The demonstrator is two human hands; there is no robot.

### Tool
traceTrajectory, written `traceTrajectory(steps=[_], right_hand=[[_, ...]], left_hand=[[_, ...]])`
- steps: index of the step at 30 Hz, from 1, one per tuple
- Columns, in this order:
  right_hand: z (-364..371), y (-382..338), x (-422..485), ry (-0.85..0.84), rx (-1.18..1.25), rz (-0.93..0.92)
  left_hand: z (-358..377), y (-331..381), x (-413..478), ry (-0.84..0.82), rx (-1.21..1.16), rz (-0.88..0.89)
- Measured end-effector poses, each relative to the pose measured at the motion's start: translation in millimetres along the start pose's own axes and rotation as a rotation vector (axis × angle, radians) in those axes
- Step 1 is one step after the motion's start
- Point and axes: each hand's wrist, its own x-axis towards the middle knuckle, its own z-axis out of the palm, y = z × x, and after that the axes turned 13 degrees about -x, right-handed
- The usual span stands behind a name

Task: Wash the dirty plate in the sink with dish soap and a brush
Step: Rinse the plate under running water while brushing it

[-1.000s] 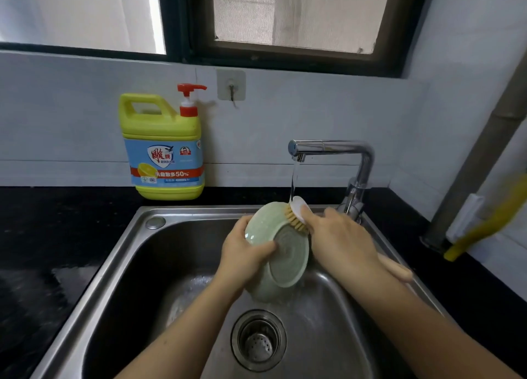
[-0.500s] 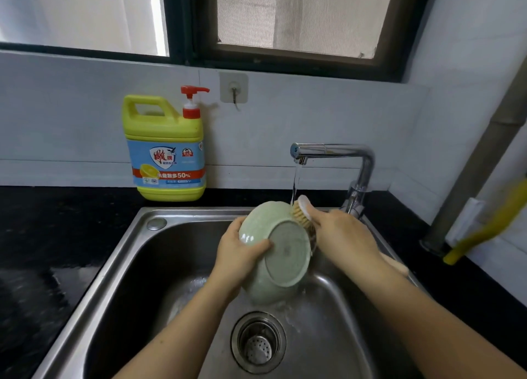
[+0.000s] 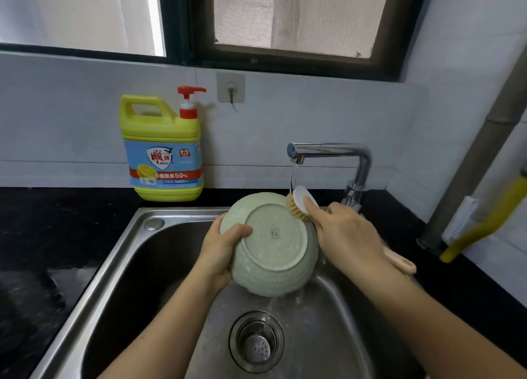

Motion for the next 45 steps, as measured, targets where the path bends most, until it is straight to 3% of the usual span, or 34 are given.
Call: traceTrajectory(steps=[7,14,20,27,33,39,45], right_hand=[[9,5,6,-0.068,0.016,0.020],[24,2,-35,0.221,0.033,-0.139],[22,-23,-60,0.357,-0.039,-0.302],[10,-68,-56,0.300,-0.017,-0.316],[22,-42,-57,0.319,0.057,-0.359],[29,-11,-63,0.136,0.299,-0.093],[16,2,-28,-0.219,0.461,0.254]], left_hand=[[-3,-3,5,0.111,-0.131,-0.009],[-10,-3,11,0.204,-0.299,0.010],[-5,-6,10,0.264,-0.345,0.016],[4,-15,5,0.263,-0.384,-0.028],[5,-15,6,0.231,-0.392,-0.019],[5,-14,6,0.214,-0.355,-0.015],[2,-14,4,0.162,-0.229,0.021]])
